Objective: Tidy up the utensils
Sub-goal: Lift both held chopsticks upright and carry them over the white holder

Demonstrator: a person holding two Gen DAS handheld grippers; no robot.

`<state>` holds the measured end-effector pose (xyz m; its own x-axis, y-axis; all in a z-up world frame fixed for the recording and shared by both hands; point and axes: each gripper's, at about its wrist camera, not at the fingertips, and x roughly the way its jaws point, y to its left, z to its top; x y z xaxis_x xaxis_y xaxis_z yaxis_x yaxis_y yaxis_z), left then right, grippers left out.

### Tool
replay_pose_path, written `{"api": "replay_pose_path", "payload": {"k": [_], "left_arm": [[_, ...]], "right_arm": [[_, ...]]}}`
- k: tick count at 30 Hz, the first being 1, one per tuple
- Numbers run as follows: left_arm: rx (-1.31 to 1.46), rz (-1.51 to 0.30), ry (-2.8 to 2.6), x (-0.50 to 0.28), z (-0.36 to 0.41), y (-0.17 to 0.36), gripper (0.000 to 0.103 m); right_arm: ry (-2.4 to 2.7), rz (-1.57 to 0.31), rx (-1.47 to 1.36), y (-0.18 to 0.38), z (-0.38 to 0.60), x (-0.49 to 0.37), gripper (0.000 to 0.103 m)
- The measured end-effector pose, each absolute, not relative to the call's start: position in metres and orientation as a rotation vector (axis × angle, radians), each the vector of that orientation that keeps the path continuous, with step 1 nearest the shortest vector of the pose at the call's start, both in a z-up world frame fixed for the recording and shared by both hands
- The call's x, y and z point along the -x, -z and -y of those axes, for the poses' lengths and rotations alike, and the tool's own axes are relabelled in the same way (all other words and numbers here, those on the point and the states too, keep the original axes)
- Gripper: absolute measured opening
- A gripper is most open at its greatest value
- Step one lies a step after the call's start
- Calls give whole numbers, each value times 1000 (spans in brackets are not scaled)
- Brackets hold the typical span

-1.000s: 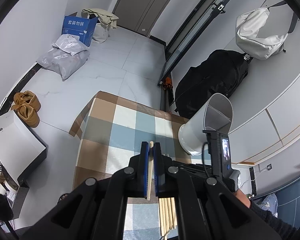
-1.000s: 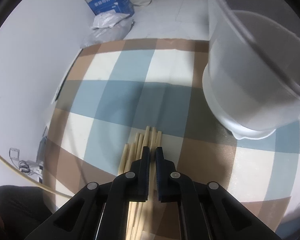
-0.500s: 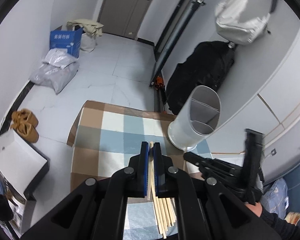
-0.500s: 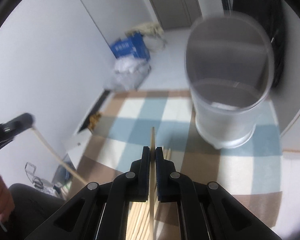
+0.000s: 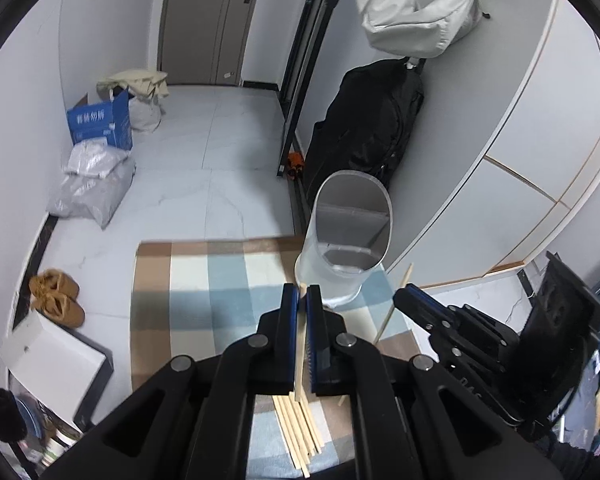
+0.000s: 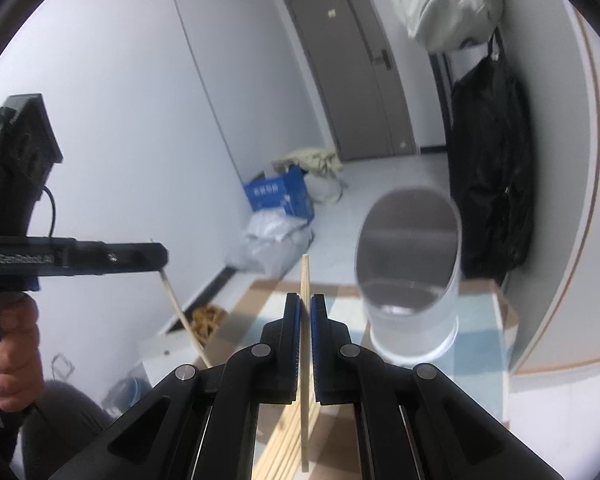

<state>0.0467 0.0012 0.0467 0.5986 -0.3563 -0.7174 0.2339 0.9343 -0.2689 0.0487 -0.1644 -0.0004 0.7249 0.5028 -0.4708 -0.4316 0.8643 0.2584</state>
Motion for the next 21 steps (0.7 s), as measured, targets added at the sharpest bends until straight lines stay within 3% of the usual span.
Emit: {"api": "replay_pose_path", "payload": {"k": [11,21], "left_arm": [[107,-773,366,-90,31,-100,0],[134,-697,370,-145,38,-114,0]], "right_arm": [[-493,-346,-99,-92,194,-89,4],[-428,-241,-121,-115,212,-147,4]]}}
